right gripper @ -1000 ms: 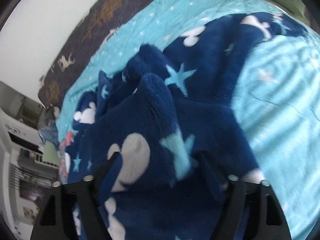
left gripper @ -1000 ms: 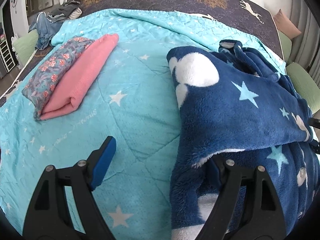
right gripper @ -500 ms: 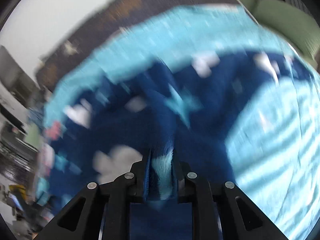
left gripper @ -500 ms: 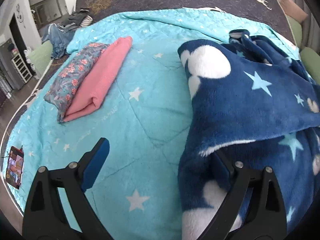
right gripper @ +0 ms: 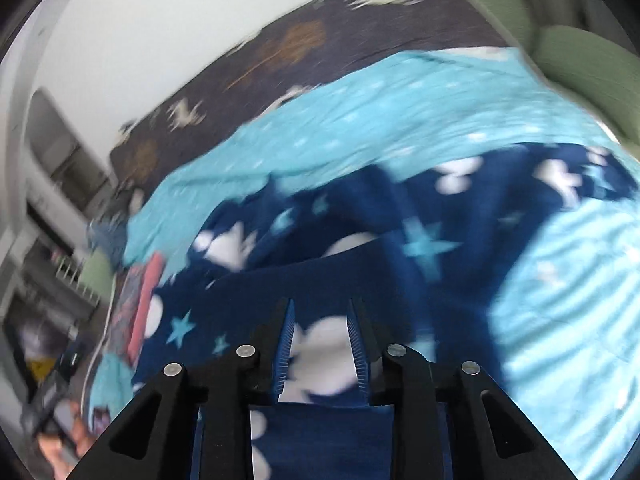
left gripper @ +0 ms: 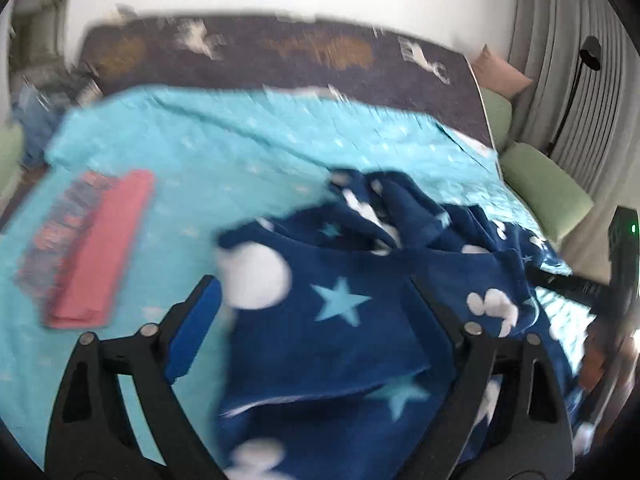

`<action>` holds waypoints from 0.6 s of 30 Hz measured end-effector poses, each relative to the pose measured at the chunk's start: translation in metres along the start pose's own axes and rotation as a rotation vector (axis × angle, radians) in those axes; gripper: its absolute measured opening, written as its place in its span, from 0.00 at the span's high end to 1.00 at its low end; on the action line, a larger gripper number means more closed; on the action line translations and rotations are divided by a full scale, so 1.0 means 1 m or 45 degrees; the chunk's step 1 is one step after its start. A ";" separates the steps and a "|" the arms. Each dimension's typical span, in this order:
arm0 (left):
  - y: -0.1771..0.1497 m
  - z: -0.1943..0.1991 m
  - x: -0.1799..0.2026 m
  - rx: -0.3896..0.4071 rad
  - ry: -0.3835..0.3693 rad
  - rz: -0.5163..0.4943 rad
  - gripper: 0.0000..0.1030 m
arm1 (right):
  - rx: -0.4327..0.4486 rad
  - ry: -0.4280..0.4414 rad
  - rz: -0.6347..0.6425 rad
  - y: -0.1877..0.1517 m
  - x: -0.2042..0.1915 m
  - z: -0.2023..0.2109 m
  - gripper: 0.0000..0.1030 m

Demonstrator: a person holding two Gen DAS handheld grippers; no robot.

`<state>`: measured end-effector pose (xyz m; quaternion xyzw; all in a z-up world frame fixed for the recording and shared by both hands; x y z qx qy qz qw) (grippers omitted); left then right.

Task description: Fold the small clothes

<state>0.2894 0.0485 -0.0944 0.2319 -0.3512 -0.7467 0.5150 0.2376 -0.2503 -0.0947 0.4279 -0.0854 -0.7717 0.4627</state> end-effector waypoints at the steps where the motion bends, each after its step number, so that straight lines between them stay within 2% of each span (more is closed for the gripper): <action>1: -0.004 -0.024 0.002 -0.067 -0.021 0.019 0.14 | -0.014 -0.012 0.030 -0.003 -0.006 -0.010 0.74; 2: -0.010 -0.039 0.000 -0.114 -0.011 0.024 0.14 | -0.019 -0.025 0.041 -0.004 -0.005 -0.016 0.74; 4: -0.029 -0.069 -0.010 -0.213 0.077 0.040 0.14 | -0.037 -0.081 0.039 -0.005 0.001 -0.036 0.74; 5: -0.040 -0.082 -0.019 -0.260 0.125 0.050 0.11 | -0.039 -0.154 0.022 -0.003 0.014 -0.049 0.76; 6: -0.056 -0.098 -0.033 -0.322 0.132 0.096 0.06 | -0.039 -0.210 0.007 -0.001 0.026 -0.056 0.80; 7: -0.061 -0.101 -0.043 -0.307 0.051 0.192 0.03 | -0.047 -0.228 -0.006 -0.001 0.035 -0.063 0.90; 8: -0.059 -0.096 -0.048 -0.264 0.018 0.238 0.03 | -0.051 -0.202 -0.023 -0.001 0.044 -0.068 0.92; 9: -0.056 -0.091 -0.050 -0.248 0.016 0.265 0.03 | -0.040 -0.138 -0.071 0.000 0.051 -0.066 0.92; 11: -0.057 -0.085 -0.056 -0.280 0.102 0.277 0.03 | -0.039 -0.121 -0.086 0.001 0.052 -0.062 0.92; 13: -0.058 -0.077 -0.052 -0.278 0.107 0.272 0.04 | -0.029 -0.160 -0.039 0.000 0.046 -0.061 0.89; 15: -0.057 -0.062 -0.044 -0.234 0.091 0.276 0.04 | -0.021 -0.188 -0.002 -0.001 0.038 -0.058 0.85; 18: -0.043 -0.049 -0.034 -0.174 0.063 0.238 0.04 | -0.038 -0.169 0.022 -0.005 0.033 -0.056 0.78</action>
Point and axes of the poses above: each gripper's, at about its wrist camera, not at the fingertips, and z roughly against the way its jaws point, x to its right, y to its top, the point moved 6 cm from there along -z, roughly the way its jaws point, and after that the axes turned 12 degrees about -z, right-handed, at the moved point
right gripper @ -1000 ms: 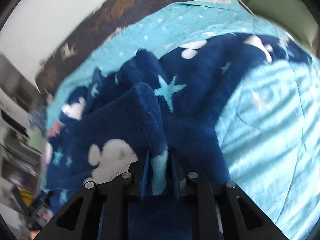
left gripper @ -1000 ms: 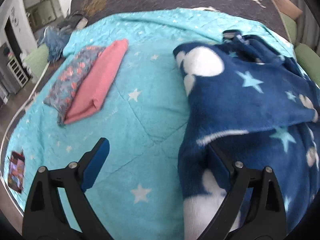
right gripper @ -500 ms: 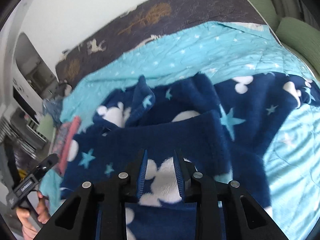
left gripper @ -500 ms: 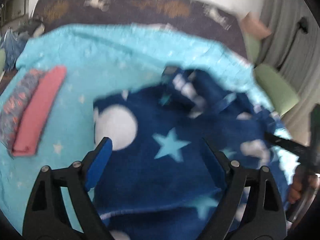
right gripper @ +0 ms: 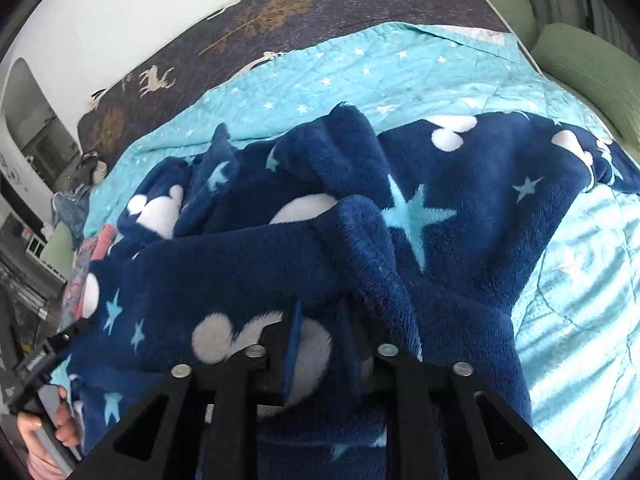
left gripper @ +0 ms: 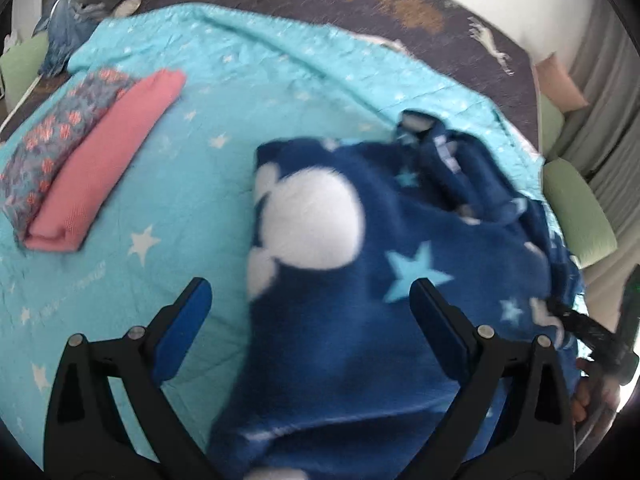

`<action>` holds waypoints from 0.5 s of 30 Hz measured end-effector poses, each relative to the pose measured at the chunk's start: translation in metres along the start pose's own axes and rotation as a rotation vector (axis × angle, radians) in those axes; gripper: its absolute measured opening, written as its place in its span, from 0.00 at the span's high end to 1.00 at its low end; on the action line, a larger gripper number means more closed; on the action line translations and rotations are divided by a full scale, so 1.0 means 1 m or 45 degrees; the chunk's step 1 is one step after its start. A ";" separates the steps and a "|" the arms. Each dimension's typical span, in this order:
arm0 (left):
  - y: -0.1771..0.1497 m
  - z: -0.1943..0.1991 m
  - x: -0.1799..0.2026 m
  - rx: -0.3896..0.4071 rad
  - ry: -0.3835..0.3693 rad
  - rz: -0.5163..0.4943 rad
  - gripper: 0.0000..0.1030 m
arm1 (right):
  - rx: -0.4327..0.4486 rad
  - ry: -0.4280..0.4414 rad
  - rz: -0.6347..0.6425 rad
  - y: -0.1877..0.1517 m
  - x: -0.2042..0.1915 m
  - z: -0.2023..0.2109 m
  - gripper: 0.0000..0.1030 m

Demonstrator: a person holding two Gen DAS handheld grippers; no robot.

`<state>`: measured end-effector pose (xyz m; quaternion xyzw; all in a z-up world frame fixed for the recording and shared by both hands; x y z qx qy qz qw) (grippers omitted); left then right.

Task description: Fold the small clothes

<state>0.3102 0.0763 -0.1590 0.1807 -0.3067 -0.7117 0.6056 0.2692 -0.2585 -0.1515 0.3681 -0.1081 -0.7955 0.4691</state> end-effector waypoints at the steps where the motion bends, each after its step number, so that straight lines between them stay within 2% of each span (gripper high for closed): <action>1: 0.003 0.006 0.003 0.009 0.010 -0.024 0.04 | -0.012 0.006 0.001 0.000 0.000 -0.001 0.78; 3: 0.007 0.018 0.013 0.042 0.002 -0.052 0.04 | -0.021 0.030 -0.026 -0.002 0.005 0.007 0.79; 6: 0.017 0.028 0.022 0.092 -0.045 -0.102 0.04 | 0.125 0.109 -0.079 0.004 0.014 0.045 0.78; 8: 0.022 0.028 0.029 0.104 -0.030 -0.144 0.04 | 0.195 0.123 -0.108 0.015 0.028 0.067 0.78; 10: 0.029 0.023 0.034 0.109 -0.002 -0.167 0.04 | 0.198 0.121 -0.207 0.027 0.051 0.081 0.76; 12: 0.045 0.012 0.037 0.110 0.002 -0.159 0.04 | 0.196 0.147 -0.238 0.033 0.057 0.089 0.76; 15: 0.072 -0.009 0.040 0.085 -0.039 -0.097 0.04 | 0.161 0.163 -0.131 0.042 0.032 0.087 0.73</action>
Point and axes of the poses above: each gripper's, at about its wrist camera, not at the fingertips, and z roughly against the way its jaws point, x to its right, y to its top, the point moved 6 cm from there along -z, roughly the way its jaws point, and after that the axes turned 12 degrees about -z, right-handed, at the moved point
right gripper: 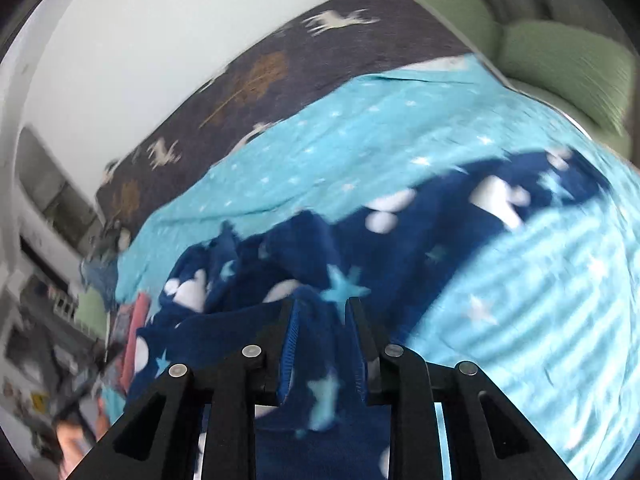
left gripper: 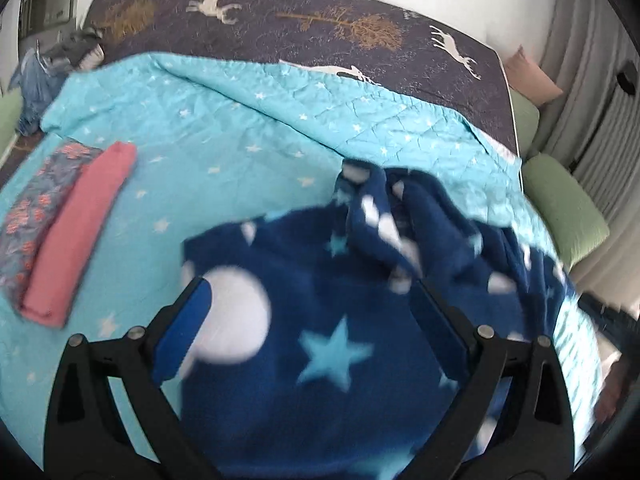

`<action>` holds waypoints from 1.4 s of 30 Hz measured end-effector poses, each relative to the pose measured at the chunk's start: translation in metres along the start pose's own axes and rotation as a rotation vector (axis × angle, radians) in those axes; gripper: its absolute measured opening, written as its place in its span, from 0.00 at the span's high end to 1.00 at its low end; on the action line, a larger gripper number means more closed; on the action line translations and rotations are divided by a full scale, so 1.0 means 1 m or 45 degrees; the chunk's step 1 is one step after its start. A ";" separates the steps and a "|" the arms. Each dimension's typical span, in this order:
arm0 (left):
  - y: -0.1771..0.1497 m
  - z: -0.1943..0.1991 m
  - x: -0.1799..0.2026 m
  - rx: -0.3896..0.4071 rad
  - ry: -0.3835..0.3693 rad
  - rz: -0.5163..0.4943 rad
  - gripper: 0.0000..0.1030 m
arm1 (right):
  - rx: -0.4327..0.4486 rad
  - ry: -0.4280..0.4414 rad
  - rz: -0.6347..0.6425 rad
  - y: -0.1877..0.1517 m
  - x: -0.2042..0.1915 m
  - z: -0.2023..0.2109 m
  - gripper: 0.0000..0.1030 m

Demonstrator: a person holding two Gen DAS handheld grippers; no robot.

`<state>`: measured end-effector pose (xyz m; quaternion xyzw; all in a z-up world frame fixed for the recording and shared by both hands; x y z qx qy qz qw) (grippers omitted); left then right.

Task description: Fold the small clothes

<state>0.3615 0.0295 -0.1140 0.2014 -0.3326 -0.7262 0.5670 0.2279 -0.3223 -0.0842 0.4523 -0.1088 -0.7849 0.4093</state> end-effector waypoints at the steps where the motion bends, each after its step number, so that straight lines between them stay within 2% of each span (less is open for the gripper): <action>1: 0.009 -0.010 0.001 -0.016 -0.025 0.034 0.04 | -0.026 0.022 0.029 0.000 -0.013 -0.008 0.61; 2: 0.013 -0.018 0.003 -0.028 -0.048 0.053 0.04 | -0.055 0.042 0.046 0.000 -0.021 -0.015 0.47; 3: 0.019 -0.030 0.005 -0.055 -0.074 0.073 0.04 | -0.095 0.067 0.060 -0.001 -0.037 -0.030 0.43; 6: 0.025 -0.062 0.007 -0.146 -0.031 0.089 0.04 | -0.183 0.099 0.095 -0.003 -0.076 -0.072 0.37; 8: 0.025 -0.081 0.009 -0.210 0.002 0.072 0.04 | -0.196 0.056 0.128 -0.004 -0.091 -0.095 0.32; 10: 0.025 -0.092 0.012 -0.238 -0.017 0.071 0.04 | -0.194 0.001 0.144 -0.001 -0.103 -0.122 0.32; 11: 0.025 -0.097 0.013 -0.244 -0.039 0.087 0.08 | -0.199 -0.001 0.138 0.000 -0.104 -0.128 0.32; 12: 0.025 -0.101 0.014 -0.245 -0.060 0.106 0.15 | -0.225 0.000 0.111 0.002 -0.104 -0.141 0.32; 13: 0.023 -0.105 0.016 -0.258 -0.098 0.133 0.35 | -0.244 0.001 0.091 0.002 -0.102 -0.147 0.32; 14: 0.022 -0.107 0.017 -0.278 -0.114 0.140 0.60 | -0.278 0.007 0.048 0.002 -0.098 -0.156 0.32; 15: 0.020 -0.109 0.020 -0.312 -0.121 0.134 0.71 | -0.323 0.029 -0.008 0.001 -0.093 -0.164 0.33; 16: 0.020 -0.109 0.023 -0.327 -0.116 0.119 0.77 | -0.360 0.048 -0.051 -0.002 -0.092 -0.169 0.51; 17: 0.021 -0.104 0.022 -0.308 -0.095 0.112 0.88 | -0.403 0.084 -0.083 -0.005 -0.091 -0.174 0.95; 18: 0.024 -0.098 0.019 -0.282 -0.073 0.108 0.90 | -0.434 0.109 -0.080 -0.006 -0.094 -0.178 0.91; 19: 0.026 -0.088 0.013 -0.252 -0.043 0.112 0.91 | -0.403 0.101 -0.097 -0.004 -0.092 -0.175 0.92; 20: 0.027 -0.081 0.002 -0.226 -0.008 0.128 0.98 | -0.353 0.096 -0.106 -0.001 -0.089 -0.169 0.92; 22: 0.021 -0.072 -0.031 -0.179 0.214 0.119 0.98 | -0.298 0.080 -0.130 0.005 -0.077 -0.159 0.92; 23: 0.014 -0.074 -0.045 -0.187 0.269 0.125 0.98 | -0.294 0.074 -0.149 0.006 -0.071 -0.158 0.92; 24: 0.006 -0.078 -0.053 -0.219 0.245 0.157 0.98 | -0.314 0.054 -0.182 0.004 -0.060 -0.161 0.92; 25: -0.004 -0.083 -0.060 -0.252 0.151 0.240 0.98 | -0.348 0.033 -0.196 0.000 -0.053 -0.167 0.92; 26: -0.008 -0.081 -0.062 -0.235 0.086 0.303 0.98 | -0.381 0.015 -0.201 -0.006 -0.047 -0.173 0.91; 28: -0.005 -0.072 -0.060 -0.171 -0.005 0.367 0.95 | -0.344 0.025 -0.182 -0.010 -0.048 -0.175 0.89; 30: 0.000 -0.071 -0.050 -0.162 -0.088 0.381 0.66 | -0.312 0.004 -0.117 -0.010 -0.057 -0.172 0.87; 31: 0.004 -0.071 -0.040 -0.165 -0.140 0.387 0.41 | -0.306 -0.016 -0.081 -0.011 -0.061 -0.172 0.85; 32: 0.006 -0.070 -0.035 -0.159 -0.151 0.383 0.35 | -0.301 -0.025 -0.066 -0.012 -0.064 -0.171 0.85; 35: 0.019 -0.070 -0.007 -0.121 -0.161 0.262 0.35 | -0.282 -0.026 -0.056 -0.014 -0.062 -0.169 0.84; 37: 0.021 -0.087 0.010 -0.182 -0.169 0.171 0.35 | -0.280 -0.004 -0.070 -0.013 -0.060 -0.169 0.84; 38: 0.019 -0.095 0.015 -0.225 -0.150 0.144 0.39 | -0.280 0.006 -0.076 -0.013 -0.059 -0.171 0.84; 39: 0.018 -0.104 0.018 -0.258 -0.120 0.128 0.47 | -0.274 0.024 -0.086 -0.014 -0.057 -0.171 0.84; 40: 0.017 -0.108 0.020 -0.260 -0.110 0.125 0.76 | -0.268 0.031 -0.088 -0.013 -0.055 -0.171 0.84; 41: 0.017 -0.107 0.021 -0.251 -0.153 0.143 0.86 | -0.251 0.040 -0.080 -0.015 -0.054 -0.171 0.84; 42: 0.019 -0.104 0.019 -0.236 -0.178 0.175 0.89 | -0.238 0.040 -0.065 -0.015 -0.054 -0.170 0.84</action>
Point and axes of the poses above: each gripper's, at about its wrist camera, not at the fingertips, and z roughly against the way its jaws point, x to its right, y to its top, the point moved 6 cm from there along -z, roughly the way its jaws point, and after that the axes turned 12 degrees about -z, right-handed, at the moved point
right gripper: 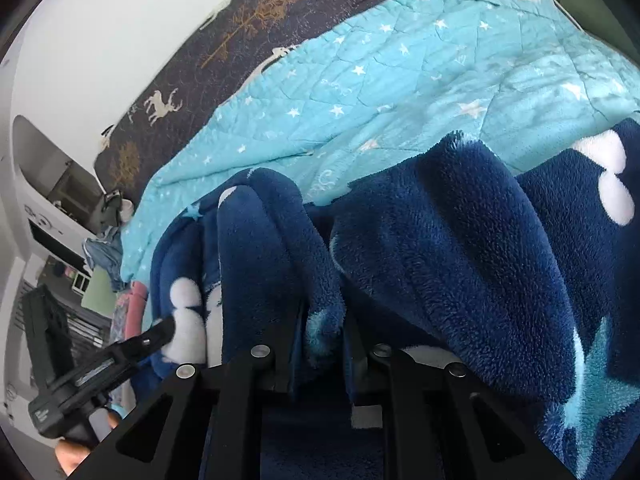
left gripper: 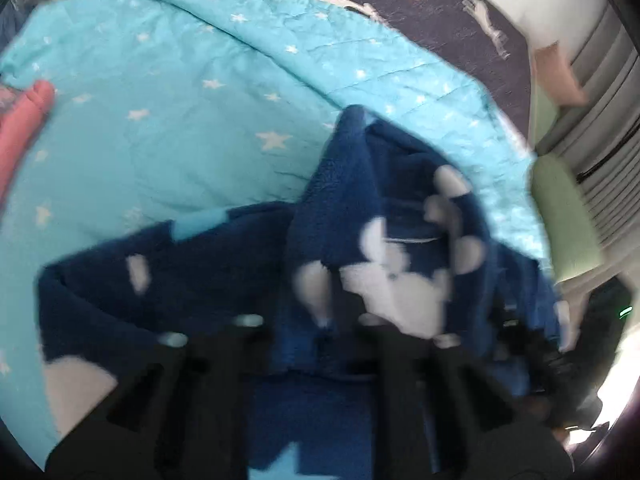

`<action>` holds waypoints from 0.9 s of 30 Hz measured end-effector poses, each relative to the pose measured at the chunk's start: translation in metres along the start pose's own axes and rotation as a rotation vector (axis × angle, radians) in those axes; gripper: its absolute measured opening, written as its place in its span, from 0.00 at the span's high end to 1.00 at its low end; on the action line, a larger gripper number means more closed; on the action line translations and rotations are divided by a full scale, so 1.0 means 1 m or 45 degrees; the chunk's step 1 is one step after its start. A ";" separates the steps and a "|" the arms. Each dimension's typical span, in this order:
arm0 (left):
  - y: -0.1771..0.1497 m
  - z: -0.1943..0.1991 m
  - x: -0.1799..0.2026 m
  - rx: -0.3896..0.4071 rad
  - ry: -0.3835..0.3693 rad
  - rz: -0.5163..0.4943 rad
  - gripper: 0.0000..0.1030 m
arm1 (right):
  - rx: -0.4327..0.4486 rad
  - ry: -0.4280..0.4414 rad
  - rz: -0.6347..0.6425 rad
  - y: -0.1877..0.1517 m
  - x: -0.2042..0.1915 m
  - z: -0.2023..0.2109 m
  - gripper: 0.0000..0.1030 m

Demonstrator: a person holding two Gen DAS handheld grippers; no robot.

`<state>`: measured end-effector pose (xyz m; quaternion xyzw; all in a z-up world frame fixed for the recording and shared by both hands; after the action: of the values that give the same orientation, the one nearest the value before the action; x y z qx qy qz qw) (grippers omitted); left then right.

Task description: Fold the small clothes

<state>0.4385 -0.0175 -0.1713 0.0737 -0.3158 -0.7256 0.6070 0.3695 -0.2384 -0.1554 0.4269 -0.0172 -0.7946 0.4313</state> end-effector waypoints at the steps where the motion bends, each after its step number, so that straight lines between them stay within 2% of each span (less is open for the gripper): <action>1: 0.002 0.010 -0.005 0.039 -0.042 0.048 0.90 | 0.022 -0.007 0.029 -0.002 -0.001 0.001 0.84; 2: 0.003 0.016 -0.012 0.069 -0.063 0.070 0.90 | 0.032 -0.010 0.043 -0.003 -0.002 0.001 0.84; 3: 0.002 0.020 -0.027 0.088 -0.038 0.099 0.90 | 0.043 -0.013 0.056 -0.003 -0.003 0.002 0.83; 4: -0.002 0.017 -0.042 0.069 0.015 0.140 0.95 | 0.045 -0.011 0.058 -0.004 -0.003 0.002 0.82; 5: -0.009 0.014 -0.060 0.041 0.108 0.178 1.00 | 0.043 -0.003 0.056 -0.004 -0.003 0.001 0.81; 6: -0.014 0.010 -0.069 0.029 0.131 0.193 1.00 | 0.044 -0.002 0.055 -0.004 -0.002 0.001 0.81; 7: -0.019 0.011 -0.075 0.047 0.049 0.231 1.00 | 0.046 0.000 0.053 -0.004 -0.002 0.001 0.80; 8: -0.020 0.016 -0.075 0.067 0.023 0.252 1.00 | 0.048 0.000 0.053 -0.004 -0.002 0.001 0.80; 11: -0.015 0.033 -0.058 0.128 -0.016 0.214 0.99 | 0.055 -0.004 0.066 -0.005 -0.003 0.002 0.79; 12: -0.012 0.037 -0.048 0.148 -0.023 0.189 0.95 | 0.054 -0.001 0.064 -0.005 -0.003 0.002 0.79; 13: -0.005 0.040 -0.035 0.158 -0.035 0.141 0.74 | 0.054 0.003 0.062 -0.005 -0.002 0.002 0.79; 14: -0.001 0.040 -0.027 0.157 -0.043 0.111 0.41 | 0.054 0.005 0.060 -0.005 -0.003 0.002 0.79; 15: 0.003 0.036 -0.021 0.150 -0.045 0.086 0.26 | 0.054 0.010 0.058 -0.005 -0.002 0.002 0.79; 16: 0.005 0.032 -0.014 0.137 -0.034 0.057 0.17 | 0.053 0.013 0.056 -0.005 -0.002 0.002 0.79; 18: 0.005 0.016 -0.007 0.082 0.010 -0.010 0.23 | 0.053 0.019 0.053 -0.005 -0.001 0.003 0.79; 19: 0.003 0.008 -0.006 0.050 0.002 -0.022 0.55 | 0.052 0.022 0.051 -0.005 -0.001 0.003 0.78; 20: -0.001 -0.002 -0.003 -0.003 -0.047 -0.023 0.90 | 0.052 0.023 0.050 -0.005 0.000 0.003 0.78; 21: -0.004 -0.006 -0.003 -0.027 -0.084 -0.005 0.89 | 0.051 0.025 0.049 -0.005 0.000 0.003 0.78; 23: -0.005 0.003 -0.005 0.042 -0.081 -0.015 0.90 | 0.051 0.029 0.048 -0.005 0.000 0.004 0.78; 25: -0.006 0.007 -0.018 0.079 -0.019 -0.003 0.90 | 0.050 0.034 0.047 -0.005 0.000 0.004 0.77; 27: -0.011 -0.001 -0.037 0.052 -0.110 0.114 0.90 | 0.048 0.044 0.049 -0.005 0.000 0.005 0.74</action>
<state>0.4390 0.0176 -0.1883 0.0405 -0.3593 -0.6935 0.6232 0.3627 -0.2365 -0.1547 0.4482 -0.0328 -0.7783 0.4386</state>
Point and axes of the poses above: each gripper's, at about its wrist camera, not at the fingertips, and z roughly against the way its jaws point, x to its right, y to its top, the point moved 6 cm from there along -z, roughly the way its jaws point, and after that the axes turned 12 degrees about -z, right-handed, at the moved point
